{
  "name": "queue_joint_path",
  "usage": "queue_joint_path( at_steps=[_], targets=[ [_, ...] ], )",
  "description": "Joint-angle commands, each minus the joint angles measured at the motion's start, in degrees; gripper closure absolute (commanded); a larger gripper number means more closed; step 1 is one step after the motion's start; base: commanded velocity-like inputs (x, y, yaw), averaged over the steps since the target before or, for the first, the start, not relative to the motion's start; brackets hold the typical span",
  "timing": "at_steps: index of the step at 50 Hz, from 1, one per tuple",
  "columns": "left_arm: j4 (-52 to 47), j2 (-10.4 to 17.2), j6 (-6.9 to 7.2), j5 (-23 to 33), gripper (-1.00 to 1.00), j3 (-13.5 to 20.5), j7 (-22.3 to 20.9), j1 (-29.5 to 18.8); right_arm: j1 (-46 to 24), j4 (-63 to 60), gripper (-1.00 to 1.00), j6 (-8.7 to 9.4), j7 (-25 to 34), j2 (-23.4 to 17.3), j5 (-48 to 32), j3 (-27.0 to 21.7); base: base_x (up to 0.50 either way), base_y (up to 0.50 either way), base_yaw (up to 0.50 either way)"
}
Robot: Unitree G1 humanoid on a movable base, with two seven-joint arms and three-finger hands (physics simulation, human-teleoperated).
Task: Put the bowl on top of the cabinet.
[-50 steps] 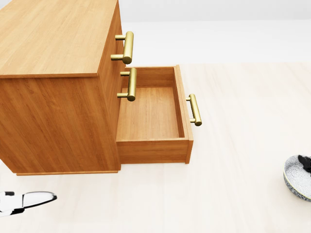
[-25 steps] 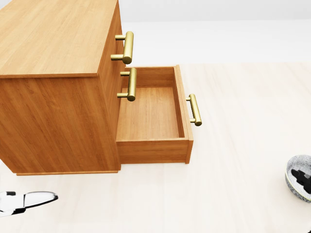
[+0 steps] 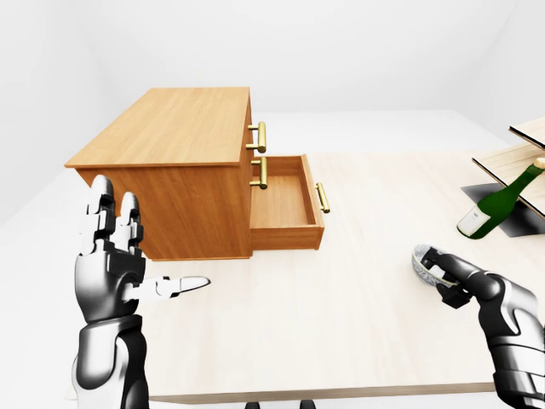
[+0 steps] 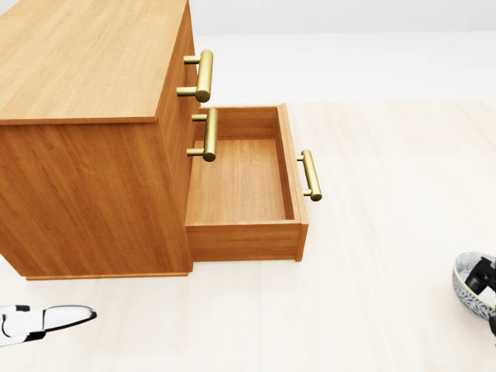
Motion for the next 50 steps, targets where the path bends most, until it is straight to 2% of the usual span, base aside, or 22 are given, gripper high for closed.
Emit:
queue_joint_path(
  at_steps=[1, 7, 12, 15, 17, 24, 28, 36, 46, 50],
  targets=[
    [0.09, 0.18, 0.00, -0.25, -1.00, 0.29, 0.03, -0.23, 2.75, 0.35, 1.00, 0.01, 2.26, 1.00, 1.44, 1.17, 0.00, 0.00, 0.00],
    [-0.04, 0.10, 0.00, -0.22, -1.00, 0.21, 0.01, -0.14, 3.90, -5.43, 1.00, 0.01, 2.26, 1.88, -0.44, 1.04, 0.00, 0.00, 0.00],
    [0.12, 0.06, 0.00, -0.04, -1.00, -0.03, 0.03, -0.14, 5.40, -18.40, 1.00, 0.01, 2.26, 3.86, -4.19, -0.31, 0.00, 0.00, 0.00],
    [0.29, 0.00, 0.00, 0.13, -1.00, -0.25, 0.04, -0.05, 4.98, -30.07, 1.00, 0.01, 2.26, 5.10, -9.41, -0.33, 0.00, 0.00, 0.00],
    [-0.04, -0.03, 0.00, 0.07, -1.00, -0.28, 0.03, 0.10, 4.05, -37.12, 1.00, 0.01, 2.26, 6.18, -12.48, -0.11, 0.00, 0.00, 0.00],
    [-0.31, 0.05, 0.00, -0.34, -1.00, 0.27, -0.14, 0.02, -0.94, -49.43, 1.00, 0.01, 2.26, 8.74, -22.44, 0.76, 0.00, 0.00, 0.00],
    [-0.43, -0.04, 0.00, -0.29, -1.00, 0.15, -0.13, 0.09, -3.86, -53.87, 1.00, 0.01, 2.26, 10.44, -25.58, 1.47, 0.00, 0.00, 0.00],
    [-3.29, 0.40, 0.00, -0.56, -1.00, 0.34, 0.79, -1.01, -6.69, -62.42, 1.00, 0.01, 2.26, 15.19, -29.37, 4.80, 0.00, 0.00, 0.00],
    [-3.45, 0.23, 0.00, -0.20, -1.00, 0.00, 0.71, -0.92, -9.57, -74.48, 1.00, 0.01, 2.26, 24.24, -34.19, 11.87, 0.00, 0.00, 0.00],
    [-3.42, 0.25, 0.00, -0.21, -1.00, -0.06, 0.74, -0.95, -10.61, -75.72, 1.00, 0.01, 2.26, 24.86, -34.75, 12.25, 0.00, 0.00, 0.00]
  ],
)
